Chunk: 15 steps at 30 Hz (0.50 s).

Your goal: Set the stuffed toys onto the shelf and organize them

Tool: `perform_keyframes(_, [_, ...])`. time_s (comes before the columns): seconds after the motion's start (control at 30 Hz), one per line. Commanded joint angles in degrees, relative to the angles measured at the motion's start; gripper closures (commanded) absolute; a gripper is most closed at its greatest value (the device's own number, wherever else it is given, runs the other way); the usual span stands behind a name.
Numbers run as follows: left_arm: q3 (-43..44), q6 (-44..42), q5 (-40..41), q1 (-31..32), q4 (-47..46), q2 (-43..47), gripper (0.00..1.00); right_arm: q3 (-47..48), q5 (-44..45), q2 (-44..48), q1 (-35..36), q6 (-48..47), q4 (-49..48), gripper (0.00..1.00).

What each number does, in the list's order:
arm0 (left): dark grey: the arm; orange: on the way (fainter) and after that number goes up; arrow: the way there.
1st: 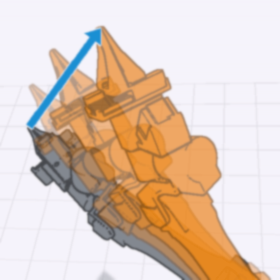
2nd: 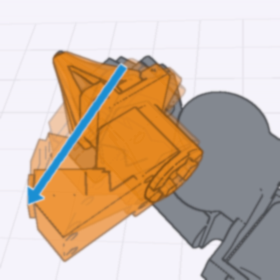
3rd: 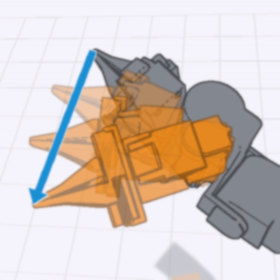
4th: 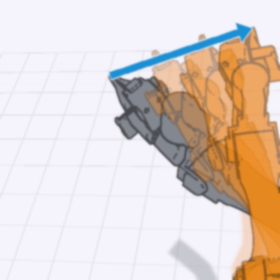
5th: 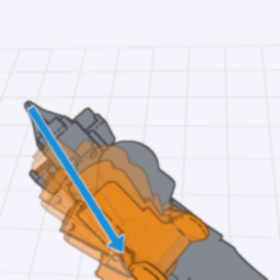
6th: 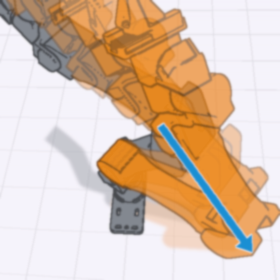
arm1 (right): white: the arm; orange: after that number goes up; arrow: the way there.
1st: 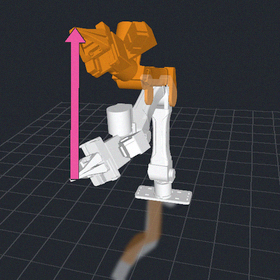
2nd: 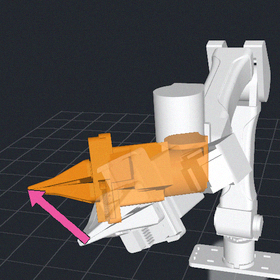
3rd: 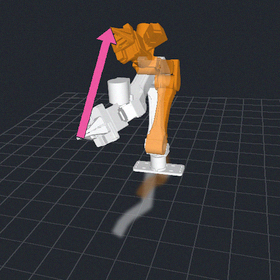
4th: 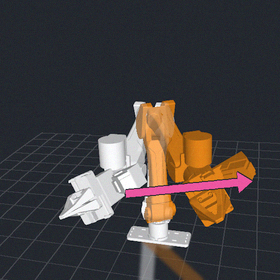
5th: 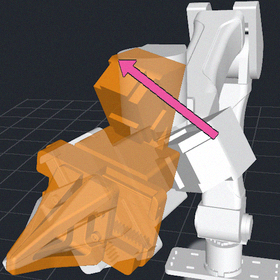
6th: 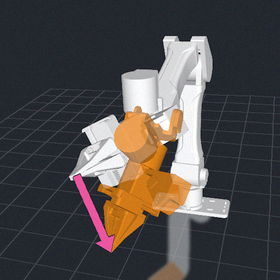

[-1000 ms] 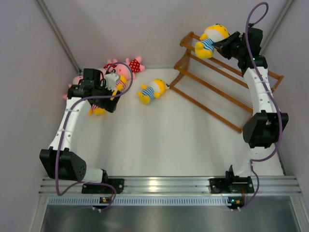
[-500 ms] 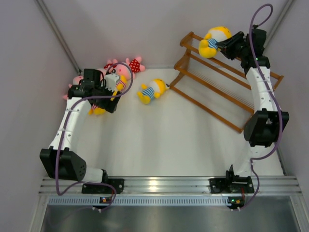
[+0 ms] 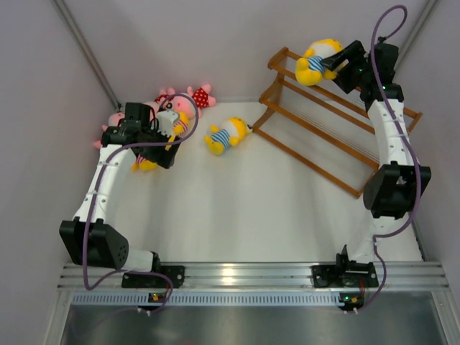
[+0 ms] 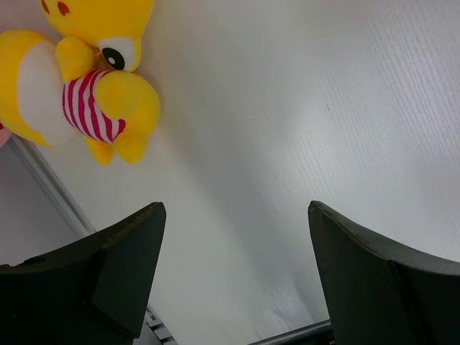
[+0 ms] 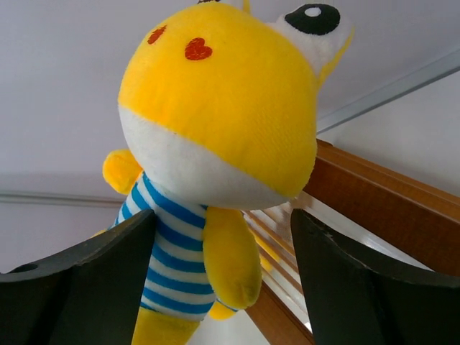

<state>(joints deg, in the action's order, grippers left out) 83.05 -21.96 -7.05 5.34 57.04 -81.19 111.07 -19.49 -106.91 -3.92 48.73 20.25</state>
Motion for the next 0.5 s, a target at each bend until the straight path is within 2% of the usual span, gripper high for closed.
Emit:
perform_keyframes(0.0, [-0.3, 0.0, -1.5, -0.1, -1.0, -0.2, 0.14, 0.1, 1.6, 4.5, -0.9, -3.1, 0.5, 0.23])
perform_keyframes(0.1, [-0.3, -0.4, -2.6, -0.1, -1.0, -0.3, 0.14, 0.1, 2.4, 6.1, -0.9, -4.7, 1.4, 0.18])
perform_keyframes(0.37, [0.5, -2.3, -6.7, -0.2, -1.1, -2.6, 0.14, -0.1, 4.3, 10.2, -1.0, -9.7, 3.0, 0.13])
perform_keyframes(0.47, [2.4, -3.4, -9.6, -0.1, -1.4, -6.1, 0.13, -0.1, 5.1, 12.0, -1.0, -11.8, 4.8, 0.13])
